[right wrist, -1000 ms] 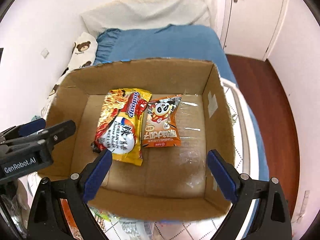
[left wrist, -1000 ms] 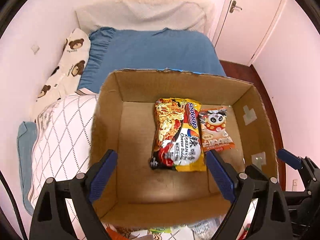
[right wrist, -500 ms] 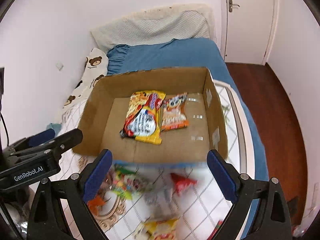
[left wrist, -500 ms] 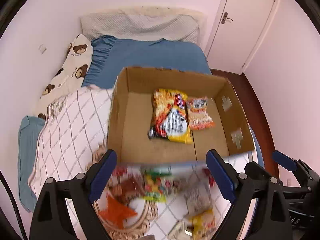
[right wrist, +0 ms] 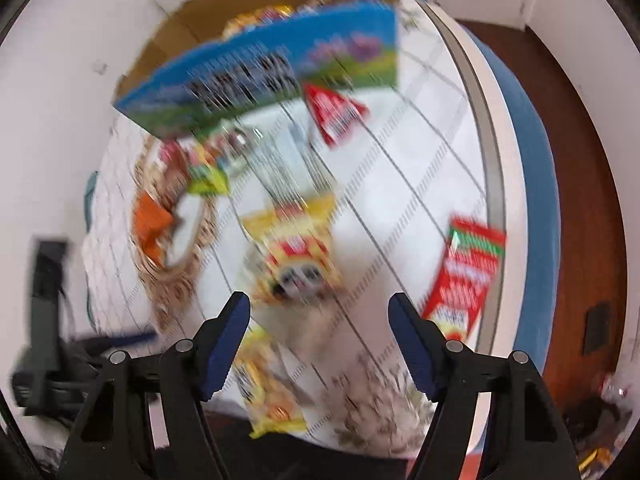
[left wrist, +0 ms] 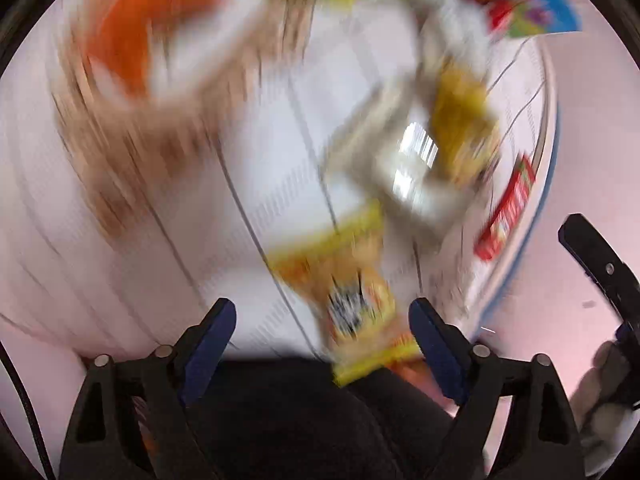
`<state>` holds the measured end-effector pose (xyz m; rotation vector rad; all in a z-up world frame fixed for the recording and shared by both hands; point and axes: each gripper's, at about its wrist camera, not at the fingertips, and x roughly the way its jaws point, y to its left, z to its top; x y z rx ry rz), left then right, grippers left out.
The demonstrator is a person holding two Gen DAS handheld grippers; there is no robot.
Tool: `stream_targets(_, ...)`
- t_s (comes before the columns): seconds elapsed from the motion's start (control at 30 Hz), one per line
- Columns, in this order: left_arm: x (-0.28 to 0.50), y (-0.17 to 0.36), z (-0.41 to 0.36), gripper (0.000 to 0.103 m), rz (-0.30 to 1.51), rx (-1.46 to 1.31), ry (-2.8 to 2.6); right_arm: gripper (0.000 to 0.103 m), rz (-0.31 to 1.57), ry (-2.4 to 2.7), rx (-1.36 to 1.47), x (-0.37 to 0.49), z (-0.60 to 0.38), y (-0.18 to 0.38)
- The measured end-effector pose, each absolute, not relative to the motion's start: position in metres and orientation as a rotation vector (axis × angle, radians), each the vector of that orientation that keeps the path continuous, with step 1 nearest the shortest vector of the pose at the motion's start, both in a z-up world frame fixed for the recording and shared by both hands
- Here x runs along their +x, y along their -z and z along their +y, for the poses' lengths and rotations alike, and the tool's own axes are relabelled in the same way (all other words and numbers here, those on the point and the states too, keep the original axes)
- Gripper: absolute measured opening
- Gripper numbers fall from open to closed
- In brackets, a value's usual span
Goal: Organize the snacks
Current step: 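Grasp the yellow egg-cake bag with left tool while right tool grasps white bar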
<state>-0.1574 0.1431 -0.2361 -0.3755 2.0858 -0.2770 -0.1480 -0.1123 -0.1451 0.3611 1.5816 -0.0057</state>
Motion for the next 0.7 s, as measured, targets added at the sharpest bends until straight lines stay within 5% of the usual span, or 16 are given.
stream_targets(0.2, -0.174, 0.274, 0.121, 0.086, 2.136, -0.551, 0.28, 0.074, 1.609, -0.057, 0.256, -0.159, -0.101, 0.153)
stream_targets(0.23, -0.176, 0.279, 0.118, 0.082, 2.135, -0.571, 0.275, 0.074, 1.611, -0.069, 0.242, -0.158, -0.097, 0.153)
stream_targets(0.3, -0.18, 0.285, 0.113, 0.056, 2.139, -0.561, 0.261, 0.074, 1.614, -0.107, 0.219, -0.155, -0.087, 0.152)
stream_targets(0.7, -0.138, 0.249, 0.171, 0.051, 1.837, -0.188, 0.088, 0.072, 1.722, -0.308, -0.031, -0.138, -0.02, 0.183)
